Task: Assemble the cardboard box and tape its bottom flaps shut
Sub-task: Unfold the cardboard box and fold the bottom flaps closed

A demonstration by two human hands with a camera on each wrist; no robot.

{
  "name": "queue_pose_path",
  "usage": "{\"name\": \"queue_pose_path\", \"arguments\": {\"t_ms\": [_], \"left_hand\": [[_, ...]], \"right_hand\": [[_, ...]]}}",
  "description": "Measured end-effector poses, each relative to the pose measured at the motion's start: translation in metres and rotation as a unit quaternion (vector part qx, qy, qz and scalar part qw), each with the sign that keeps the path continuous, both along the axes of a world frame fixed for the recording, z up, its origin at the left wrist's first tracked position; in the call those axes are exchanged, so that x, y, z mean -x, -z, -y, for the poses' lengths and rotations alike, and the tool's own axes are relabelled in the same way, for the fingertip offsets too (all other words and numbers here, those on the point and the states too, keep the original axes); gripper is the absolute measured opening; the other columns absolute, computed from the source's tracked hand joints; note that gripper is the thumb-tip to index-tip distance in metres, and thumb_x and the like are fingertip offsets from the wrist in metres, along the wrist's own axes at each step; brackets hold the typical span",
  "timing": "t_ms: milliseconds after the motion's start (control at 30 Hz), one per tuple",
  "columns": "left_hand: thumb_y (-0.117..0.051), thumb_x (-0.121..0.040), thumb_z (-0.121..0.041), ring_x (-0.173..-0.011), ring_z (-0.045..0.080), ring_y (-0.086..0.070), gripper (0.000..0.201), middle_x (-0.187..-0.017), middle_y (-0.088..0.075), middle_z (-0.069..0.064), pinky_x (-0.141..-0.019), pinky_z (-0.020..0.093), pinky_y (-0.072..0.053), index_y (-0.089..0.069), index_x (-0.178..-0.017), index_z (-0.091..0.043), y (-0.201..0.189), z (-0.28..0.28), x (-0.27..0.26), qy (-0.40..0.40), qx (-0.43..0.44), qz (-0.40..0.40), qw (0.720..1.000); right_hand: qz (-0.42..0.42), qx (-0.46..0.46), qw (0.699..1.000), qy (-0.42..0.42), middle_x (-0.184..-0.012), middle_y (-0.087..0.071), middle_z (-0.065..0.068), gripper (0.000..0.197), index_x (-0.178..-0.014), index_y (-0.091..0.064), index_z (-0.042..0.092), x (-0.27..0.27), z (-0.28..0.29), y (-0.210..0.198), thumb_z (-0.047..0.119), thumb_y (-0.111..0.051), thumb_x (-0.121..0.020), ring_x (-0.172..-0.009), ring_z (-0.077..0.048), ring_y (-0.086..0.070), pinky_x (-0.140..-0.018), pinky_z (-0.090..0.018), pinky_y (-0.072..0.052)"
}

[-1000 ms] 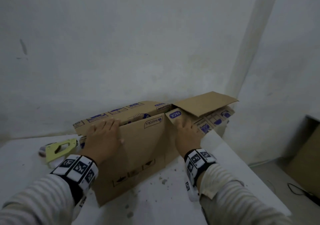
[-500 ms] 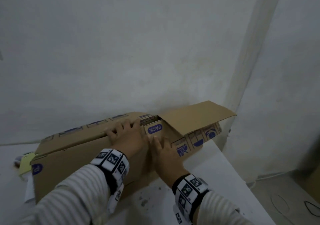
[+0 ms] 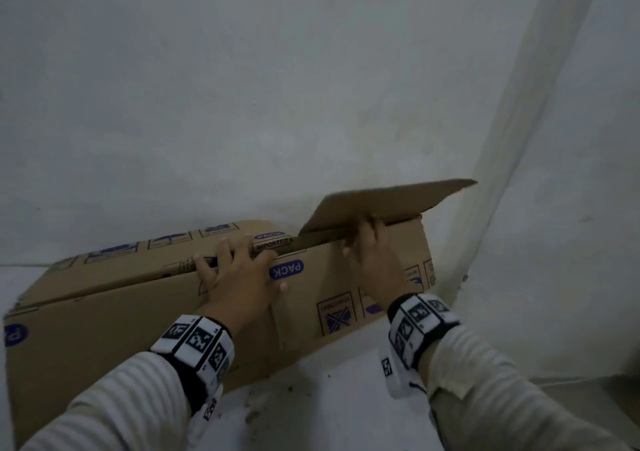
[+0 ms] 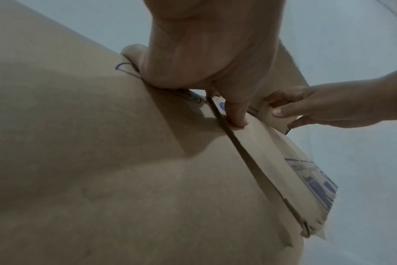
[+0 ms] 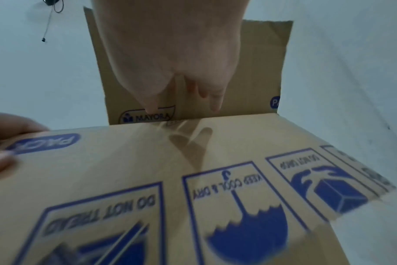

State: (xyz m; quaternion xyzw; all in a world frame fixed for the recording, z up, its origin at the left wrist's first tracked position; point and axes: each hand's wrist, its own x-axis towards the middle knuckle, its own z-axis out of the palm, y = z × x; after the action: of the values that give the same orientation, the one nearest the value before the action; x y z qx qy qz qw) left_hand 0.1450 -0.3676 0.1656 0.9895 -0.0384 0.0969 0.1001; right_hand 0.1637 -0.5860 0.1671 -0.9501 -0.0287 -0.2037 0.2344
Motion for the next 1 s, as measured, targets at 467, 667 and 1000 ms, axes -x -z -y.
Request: {"name": "queue_pose_path", "arguments": {"t_ms": [467,667,1000], "left_hand": [[-0.052,-0.087,-0.053,-0.146,0.023,-0.007,0.015,-0.151,-0.03,-0.011,-0.112,0.06,0.003,-0.06,-0.087,-0.041,0.001,0.005,0.008,-0.03,0.098,0.015,0.995],[-0.057,-0.085,-0.049,-0.146,0.02,-0.008,0.013,-0.148,-0.032,-0.016,-0.113,0.059,0.005,-0.055,-0.075,-0.042,-0.001,-0.007,0.018,-0.015,0.115,0.006,0.993],[-0.06,-0.085,-0.042,-0.146,0.017,-0.002,0.02,-0.148,-0.032,-0.017,-0.114,0.052,0.012,-0.055,-0.066,-0.041,-0.01,-0.033,0.042,0.036,0.124,-0.002,0.992]], "right_hand": [[-0.219,0.201,0.955,-0.011,-0.124,-0.052,-0.013,0.041,-0.124,-0.052,0.015,-0.051,0.043,-0.042,0.041,-0.038,-0.096,-0.118,-0.035,-0.047,-0.098,-0.042,-0.04],[-0.242,0.287,0.927,0.005,-0.09,-0.061,-0.006,0.029,-0.086,-0.067,0.018,-0.045,0.058,-0.045,0.025,-0.039,-0.094,-0.091,-0.032,-0.056,-0.08,-0.039,-0.048],[-0.202,0.342,0.917,0.042,-0.075,-0.063,-0.008,0.043,-0.077,-0.065,0.005,-0.012,0.069,-0.054,0.035,-0.042,-0.099,-0.067,-0.023,-0.059,-0.065,-0.033,-0.048]]}}
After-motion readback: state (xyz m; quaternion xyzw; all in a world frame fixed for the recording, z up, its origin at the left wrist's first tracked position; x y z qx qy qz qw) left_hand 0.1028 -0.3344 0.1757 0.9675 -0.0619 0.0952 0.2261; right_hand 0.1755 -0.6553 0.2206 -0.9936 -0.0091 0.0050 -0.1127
